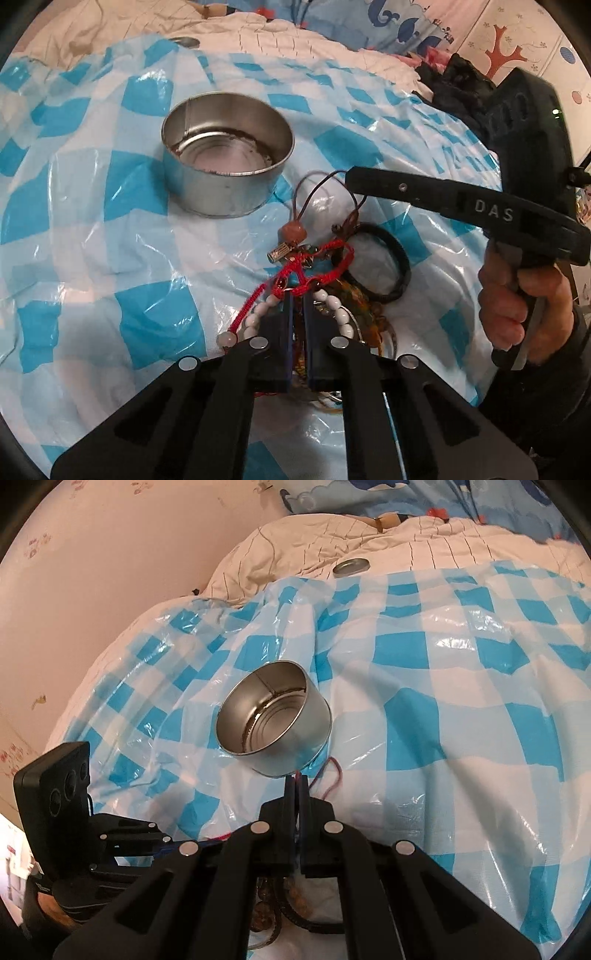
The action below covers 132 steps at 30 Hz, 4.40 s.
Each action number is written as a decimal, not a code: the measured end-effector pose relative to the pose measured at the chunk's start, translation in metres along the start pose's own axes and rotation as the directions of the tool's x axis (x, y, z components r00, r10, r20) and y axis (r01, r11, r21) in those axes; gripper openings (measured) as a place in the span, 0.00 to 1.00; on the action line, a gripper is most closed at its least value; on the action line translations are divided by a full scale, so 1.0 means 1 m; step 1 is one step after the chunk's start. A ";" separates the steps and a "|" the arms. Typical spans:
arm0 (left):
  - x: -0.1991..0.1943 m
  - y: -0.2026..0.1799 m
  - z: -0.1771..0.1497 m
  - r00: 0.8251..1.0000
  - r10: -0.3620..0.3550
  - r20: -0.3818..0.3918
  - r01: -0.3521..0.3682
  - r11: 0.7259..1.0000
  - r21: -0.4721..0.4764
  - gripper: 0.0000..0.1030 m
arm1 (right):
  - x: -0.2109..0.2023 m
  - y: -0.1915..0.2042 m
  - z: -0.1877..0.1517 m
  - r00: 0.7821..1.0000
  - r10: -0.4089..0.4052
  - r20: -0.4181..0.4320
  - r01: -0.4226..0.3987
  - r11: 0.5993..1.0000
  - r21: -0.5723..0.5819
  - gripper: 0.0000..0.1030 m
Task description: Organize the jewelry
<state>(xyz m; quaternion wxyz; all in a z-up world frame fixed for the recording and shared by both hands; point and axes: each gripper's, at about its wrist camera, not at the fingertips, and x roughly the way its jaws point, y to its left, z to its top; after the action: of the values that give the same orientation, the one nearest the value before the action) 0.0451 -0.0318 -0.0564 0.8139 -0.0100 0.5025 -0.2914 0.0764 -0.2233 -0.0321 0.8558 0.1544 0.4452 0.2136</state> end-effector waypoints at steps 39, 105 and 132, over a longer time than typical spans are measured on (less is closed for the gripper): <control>-0.055 0.026 0.017 0.964 -0.172 0.201 0.194 0.977 -0.094 0.07 | -0.005 -0.042 0.001 0.998 -0.056 0.043 0.047 0.983 0.179 0.02; -0.035 0.029 0.015 0.990 0.052 0.132 -0.025 0.980 -0.199 0.61 | -0.025 0.014 -0.012 0.973 -0.225 -0.044 0.217 0.966 -0.144 0.46; -0.019 -0.027 -0.008 0.997 0.068 0.035 -0.073 0.978 0.193 0.02 | 0.001 0.003 -0.046 0.930 -0.352 -0.104 0.325 0.921 -0.214 0.08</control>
<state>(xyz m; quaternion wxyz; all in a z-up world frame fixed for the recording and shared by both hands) 0.0194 -0.0422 -0.0366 0.8278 0.0833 0.4602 -0.3099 0.0381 -0.2168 -0.0567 0.8573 -0.0242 0.5013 0.1145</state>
